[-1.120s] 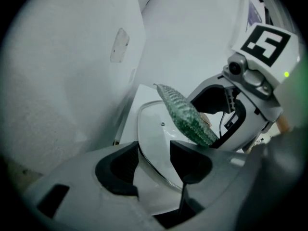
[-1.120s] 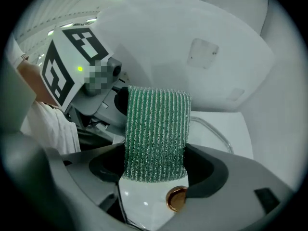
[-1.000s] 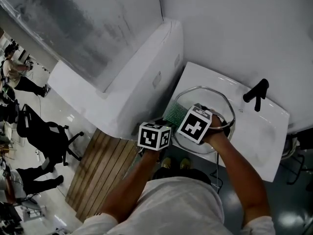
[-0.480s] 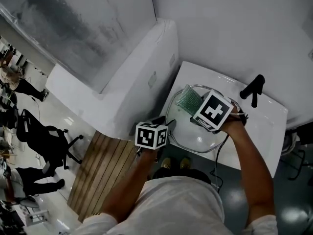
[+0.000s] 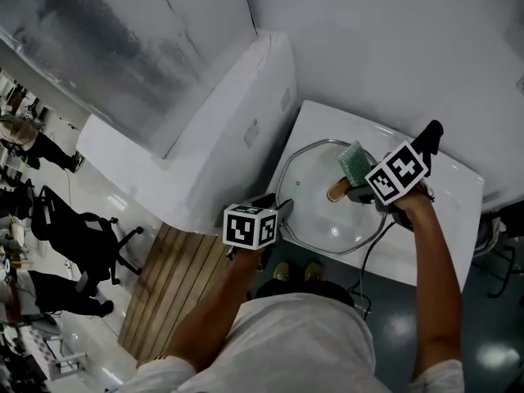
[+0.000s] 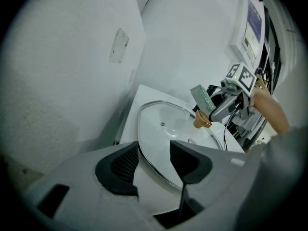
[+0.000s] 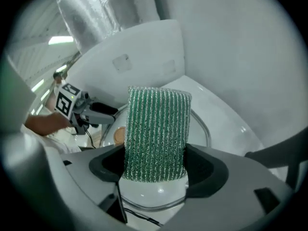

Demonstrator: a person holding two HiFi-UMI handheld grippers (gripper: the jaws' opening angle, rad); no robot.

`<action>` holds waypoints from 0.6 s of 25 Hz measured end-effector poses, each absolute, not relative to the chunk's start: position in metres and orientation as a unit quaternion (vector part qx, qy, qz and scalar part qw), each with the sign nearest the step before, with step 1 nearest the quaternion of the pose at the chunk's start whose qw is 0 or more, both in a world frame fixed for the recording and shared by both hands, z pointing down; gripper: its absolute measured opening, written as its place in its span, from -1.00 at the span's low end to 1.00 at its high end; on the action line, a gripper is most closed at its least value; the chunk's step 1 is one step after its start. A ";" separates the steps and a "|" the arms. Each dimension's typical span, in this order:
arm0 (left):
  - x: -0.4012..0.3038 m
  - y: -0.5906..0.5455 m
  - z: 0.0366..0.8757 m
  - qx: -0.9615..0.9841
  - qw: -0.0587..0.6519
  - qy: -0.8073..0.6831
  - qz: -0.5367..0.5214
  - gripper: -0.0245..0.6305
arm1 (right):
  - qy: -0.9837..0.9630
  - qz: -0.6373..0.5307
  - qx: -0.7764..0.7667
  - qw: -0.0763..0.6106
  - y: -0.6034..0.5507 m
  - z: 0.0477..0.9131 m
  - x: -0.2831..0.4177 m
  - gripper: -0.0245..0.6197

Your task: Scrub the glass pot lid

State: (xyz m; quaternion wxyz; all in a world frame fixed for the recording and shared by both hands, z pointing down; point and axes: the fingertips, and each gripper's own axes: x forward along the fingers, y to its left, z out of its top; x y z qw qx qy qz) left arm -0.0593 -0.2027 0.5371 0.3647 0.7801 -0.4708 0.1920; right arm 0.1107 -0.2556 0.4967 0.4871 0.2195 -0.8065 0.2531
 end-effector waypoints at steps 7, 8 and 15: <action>-0.060 -0.202 0.537 0.780 0.365 -0.471 0.192 -0.26 | -0.812 0.325 0.239 0.422 -0.253 0.508 0.125 0.16; -0.060 -0.202 0.537 0.779 0.366 -0.471 0.192 -0.26 | -0.811 0.330 0.241 0.417 -0.252 0.510 0.127 0.16; -0.060 -0.203 0.538 0.780 0.365 -0.472 0.191 -0.26 | -0.817 0.320 0.257 0.405 -0.246 0.510 0.133 0.16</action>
